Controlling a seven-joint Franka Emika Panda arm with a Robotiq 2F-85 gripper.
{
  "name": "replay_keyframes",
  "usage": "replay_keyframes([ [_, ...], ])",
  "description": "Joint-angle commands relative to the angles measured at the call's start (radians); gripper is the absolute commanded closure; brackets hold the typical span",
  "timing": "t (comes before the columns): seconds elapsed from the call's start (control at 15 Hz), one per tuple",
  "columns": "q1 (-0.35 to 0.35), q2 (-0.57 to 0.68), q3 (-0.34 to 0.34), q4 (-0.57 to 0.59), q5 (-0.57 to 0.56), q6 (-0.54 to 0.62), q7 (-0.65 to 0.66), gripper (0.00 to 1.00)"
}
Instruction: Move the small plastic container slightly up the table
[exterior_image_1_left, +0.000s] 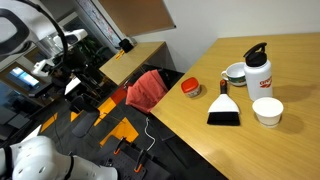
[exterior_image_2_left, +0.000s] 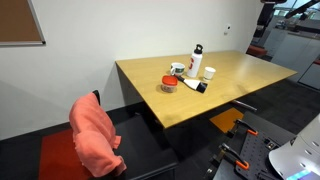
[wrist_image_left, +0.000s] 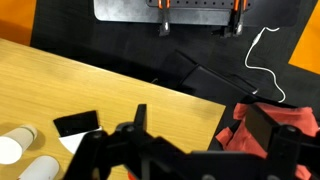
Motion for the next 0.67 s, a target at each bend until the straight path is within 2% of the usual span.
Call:
replay_keyframes([
  [0.0,-0.017,0.101,-0.105,0.020,0.041,0.094,-0.088,0.00],
  [0.4,-0.031,0.283,-0.264,-0.021,0.168,0.304,-0.287,0.00],
  [0.53,-0.049,0.331,-0.262,-0.032,0.195,0.329,-0.300,0.00],
  [0.6,-0.069,0.291,-0.237,-0.029,0.181,0.297,-0.292,0.00],
])
